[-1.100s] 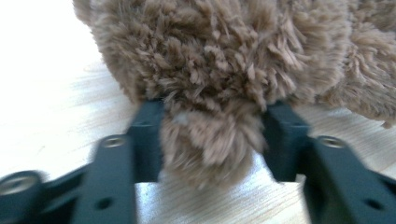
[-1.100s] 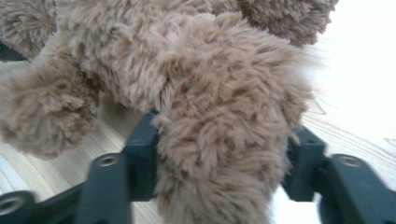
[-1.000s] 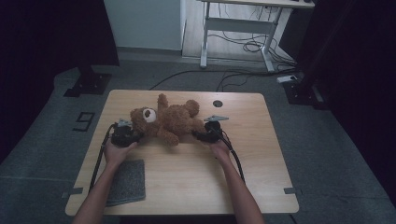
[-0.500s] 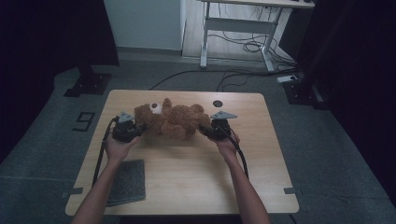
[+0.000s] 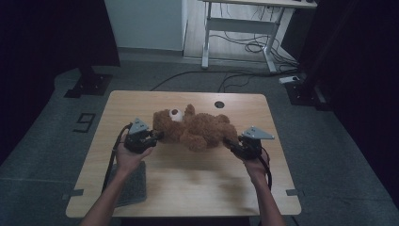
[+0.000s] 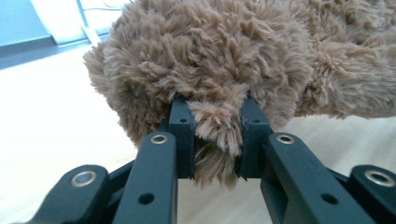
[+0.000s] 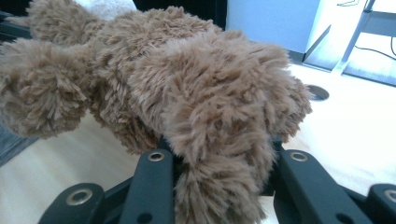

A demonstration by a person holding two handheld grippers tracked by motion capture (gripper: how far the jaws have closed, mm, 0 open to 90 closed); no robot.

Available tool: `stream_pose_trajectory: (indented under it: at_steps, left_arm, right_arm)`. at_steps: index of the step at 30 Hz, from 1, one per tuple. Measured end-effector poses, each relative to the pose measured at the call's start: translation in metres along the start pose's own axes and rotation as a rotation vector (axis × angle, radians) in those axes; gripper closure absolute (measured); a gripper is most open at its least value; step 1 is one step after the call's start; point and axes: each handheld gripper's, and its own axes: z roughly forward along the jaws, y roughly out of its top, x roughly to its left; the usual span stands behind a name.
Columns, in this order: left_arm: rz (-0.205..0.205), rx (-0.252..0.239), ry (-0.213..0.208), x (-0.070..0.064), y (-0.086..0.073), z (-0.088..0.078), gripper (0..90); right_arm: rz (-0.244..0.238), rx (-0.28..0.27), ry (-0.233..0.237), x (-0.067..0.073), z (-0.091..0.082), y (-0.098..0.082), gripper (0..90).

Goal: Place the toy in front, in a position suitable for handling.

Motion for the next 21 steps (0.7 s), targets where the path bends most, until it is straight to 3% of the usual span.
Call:
stream_pose_trajectory:
  at_steps: [7, 11, 21]
  left_arm:
    - [-0.013, 0.034, -0.040, -0.014, -0.030, 0.006, 71.6]
    - [-0.027, 0.063, -0.052, -0.016, -0.043, 0.011, 71.4]
    - [-0.055, 0.096, -0.059, -0.018, -0.061, 0.013, 70.6]
  right_arm:
    - [0.009, 0.039, 0.013, 0.010, -0.022, -0.033, 67.8]
    - [0.026, 0.070, 0.030, 0.011, -0.022, -0.050, 67.6]
    - [0.070, 0.089, 0.074, 0.010, -0.020, -0.065, 66.5]
